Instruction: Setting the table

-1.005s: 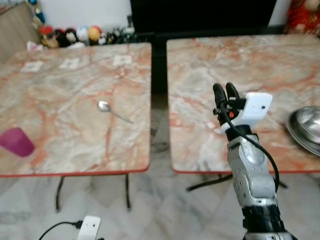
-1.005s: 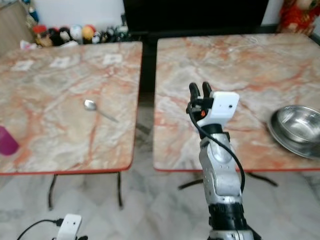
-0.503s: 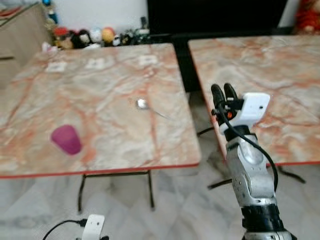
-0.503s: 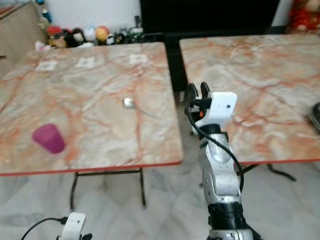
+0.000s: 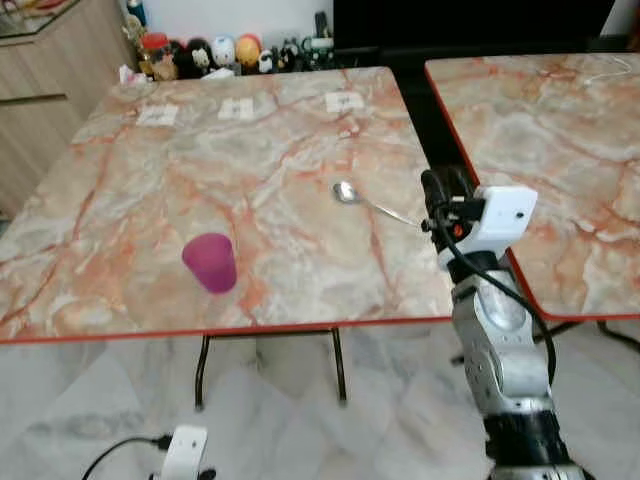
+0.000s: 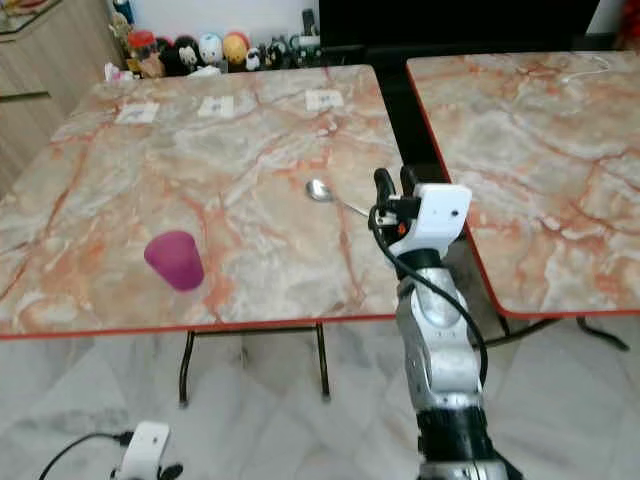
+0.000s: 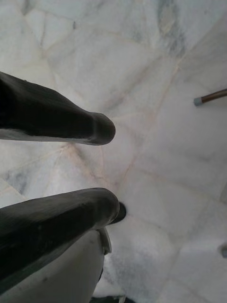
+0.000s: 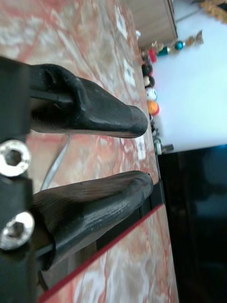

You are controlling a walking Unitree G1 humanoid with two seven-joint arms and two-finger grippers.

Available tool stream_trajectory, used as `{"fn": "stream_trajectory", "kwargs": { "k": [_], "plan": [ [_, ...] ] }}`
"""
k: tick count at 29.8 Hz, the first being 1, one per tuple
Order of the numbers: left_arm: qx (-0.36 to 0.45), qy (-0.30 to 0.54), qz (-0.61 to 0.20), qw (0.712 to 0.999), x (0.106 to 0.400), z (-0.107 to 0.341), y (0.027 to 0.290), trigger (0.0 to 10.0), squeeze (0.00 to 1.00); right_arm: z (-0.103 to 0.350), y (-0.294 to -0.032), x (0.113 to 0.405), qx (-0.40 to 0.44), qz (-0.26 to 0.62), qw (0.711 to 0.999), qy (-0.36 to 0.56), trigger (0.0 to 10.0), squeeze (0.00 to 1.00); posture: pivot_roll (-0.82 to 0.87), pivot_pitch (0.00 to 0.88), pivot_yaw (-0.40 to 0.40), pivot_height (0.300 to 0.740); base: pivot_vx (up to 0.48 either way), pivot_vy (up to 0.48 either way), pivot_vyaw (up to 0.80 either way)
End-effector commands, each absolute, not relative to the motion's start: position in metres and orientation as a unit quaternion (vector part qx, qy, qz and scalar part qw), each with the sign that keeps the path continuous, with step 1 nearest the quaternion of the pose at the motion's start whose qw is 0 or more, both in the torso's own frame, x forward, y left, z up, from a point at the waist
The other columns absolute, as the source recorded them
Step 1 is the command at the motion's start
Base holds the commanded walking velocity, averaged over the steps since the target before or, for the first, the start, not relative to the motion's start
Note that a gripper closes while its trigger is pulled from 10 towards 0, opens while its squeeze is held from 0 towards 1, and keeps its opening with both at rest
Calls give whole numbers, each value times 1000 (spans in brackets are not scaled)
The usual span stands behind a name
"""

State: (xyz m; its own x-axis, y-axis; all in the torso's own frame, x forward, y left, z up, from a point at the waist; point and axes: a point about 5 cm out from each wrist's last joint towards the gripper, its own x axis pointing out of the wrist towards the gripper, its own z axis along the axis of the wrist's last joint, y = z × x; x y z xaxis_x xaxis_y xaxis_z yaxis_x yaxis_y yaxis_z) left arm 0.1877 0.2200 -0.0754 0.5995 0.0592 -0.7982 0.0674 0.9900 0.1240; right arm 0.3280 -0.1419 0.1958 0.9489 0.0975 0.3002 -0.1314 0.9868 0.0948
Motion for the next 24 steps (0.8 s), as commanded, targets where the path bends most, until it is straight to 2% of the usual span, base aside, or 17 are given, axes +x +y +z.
{"fn": "stream_trajectory", "kwargs": {
  "k": [1, 4, 9, 16, 24],
  "plan": [
    [70, 456, -2, 887, 183, -77, 222, 10000, 0, 196, -144, 328, 56, 54, 986, -147, 10000, 0, -147, 109, 66, 740, 0, 0, 0],
    [69, 451, 3, 890, 187, -74, 227, 10000, 0, 197, -143, 327, 42, 57, 986, -151, 10000, 0, -147, 111, 67, 740, 0, 0, 0],
    [70, 447, 5, 892, 193, -70, 231, 10000, 0, 197, -141, 327, 29, 62, 986, -152, 10000, 0, -146, 114, 66, 740, 176, 0, 768],
    [63, 447, -10, 892, 192, -77, 202, 10000, 0, 195, -140, 326, 34, 64, 987, -147, 10000, 0, -146, 117, 66, 740, 333, 0, 0],
    [60, 446, -13, 893, 192, -78, 199, 10000, 0, 194, -136, 326, 32, 75, 986, -144, 10000, 0, -146, 117, 66, 740, 345, 0, 0]
  ]
}}
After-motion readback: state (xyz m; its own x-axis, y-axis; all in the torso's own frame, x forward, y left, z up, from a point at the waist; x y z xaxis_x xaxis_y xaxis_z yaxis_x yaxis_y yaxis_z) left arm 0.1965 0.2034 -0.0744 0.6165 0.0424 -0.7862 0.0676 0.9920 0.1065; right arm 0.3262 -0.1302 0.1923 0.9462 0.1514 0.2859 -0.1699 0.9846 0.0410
